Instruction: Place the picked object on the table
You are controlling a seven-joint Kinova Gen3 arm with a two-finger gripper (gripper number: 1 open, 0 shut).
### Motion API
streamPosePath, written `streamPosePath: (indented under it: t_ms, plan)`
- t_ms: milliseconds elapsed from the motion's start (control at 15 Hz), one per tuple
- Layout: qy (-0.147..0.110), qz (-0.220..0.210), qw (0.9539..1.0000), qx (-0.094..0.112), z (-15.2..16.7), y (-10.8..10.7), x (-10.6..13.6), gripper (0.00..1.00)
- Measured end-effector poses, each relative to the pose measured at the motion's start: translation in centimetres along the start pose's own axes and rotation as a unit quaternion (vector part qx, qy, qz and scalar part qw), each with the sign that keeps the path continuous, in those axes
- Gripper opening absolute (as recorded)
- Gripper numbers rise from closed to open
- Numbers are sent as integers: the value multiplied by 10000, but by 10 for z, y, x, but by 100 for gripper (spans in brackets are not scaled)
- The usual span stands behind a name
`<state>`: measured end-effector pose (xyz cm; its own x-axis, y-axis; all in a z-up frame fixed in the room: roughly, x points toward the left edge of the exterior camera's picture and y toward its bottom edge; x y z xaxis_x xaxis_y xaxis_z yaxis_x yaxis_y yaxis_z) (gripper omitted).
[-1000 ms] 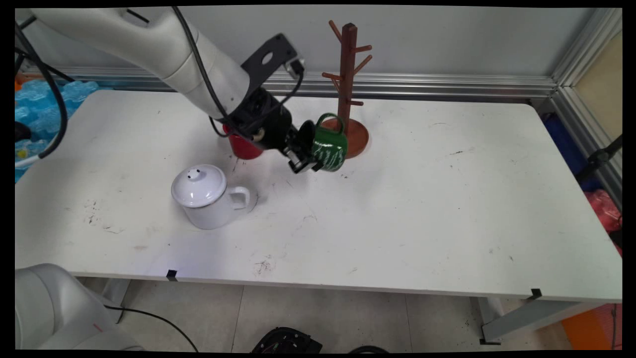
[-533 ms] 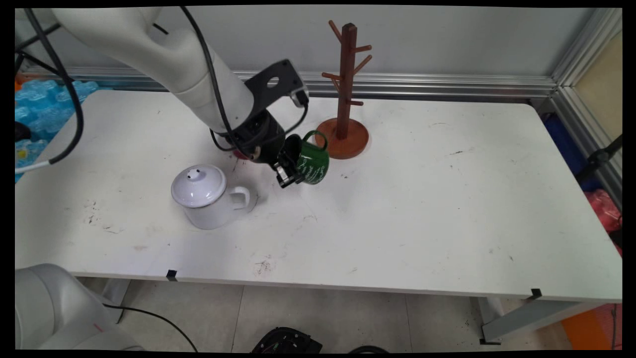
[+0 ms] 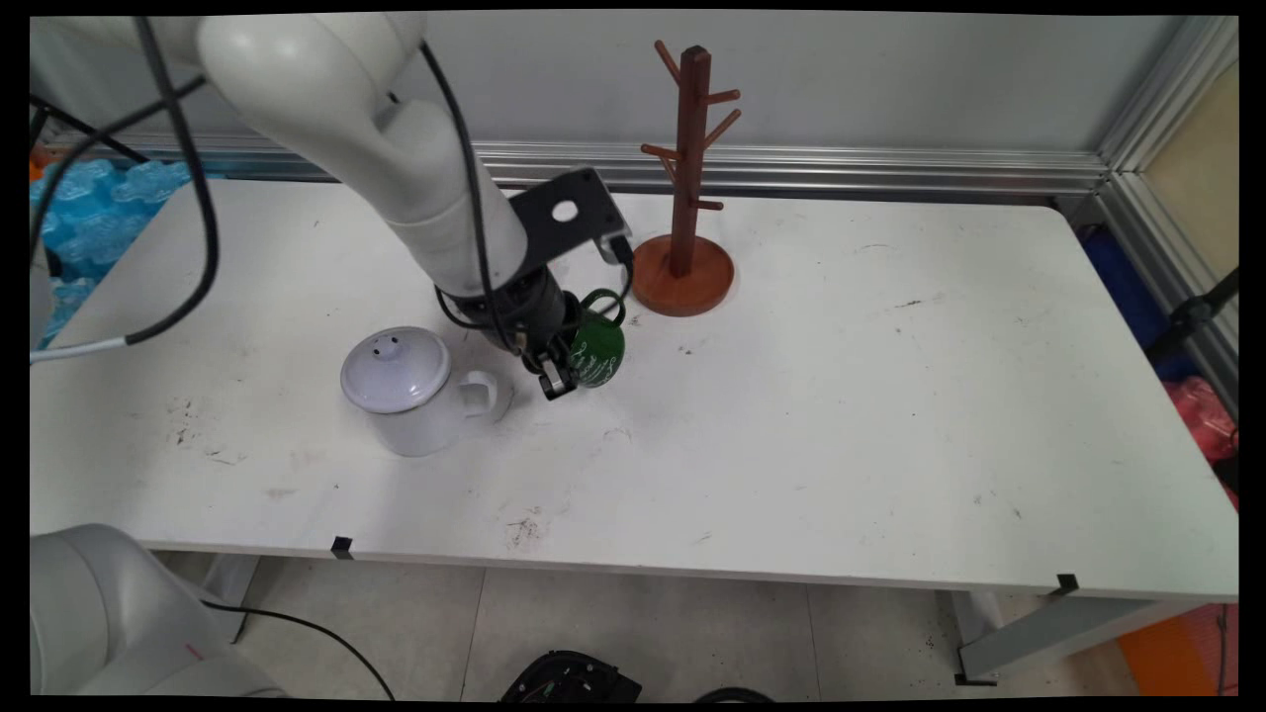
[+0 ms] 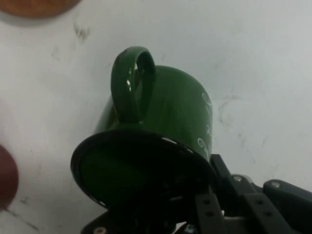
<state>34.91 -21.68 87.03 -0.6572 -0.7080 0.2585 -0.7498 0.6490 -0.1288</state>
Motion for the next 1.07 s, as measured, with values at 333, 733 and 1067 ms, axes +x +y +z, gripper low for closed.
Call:
streamPosePath:
  t_ms: [333,733,1067]
  plan:
    - [-466,-15,9987,225,18,18,15,0]
    - [-946,-38,9948,383,38,34,28,0]
    - [-1236,-84,9915,407,54,45,39,0]
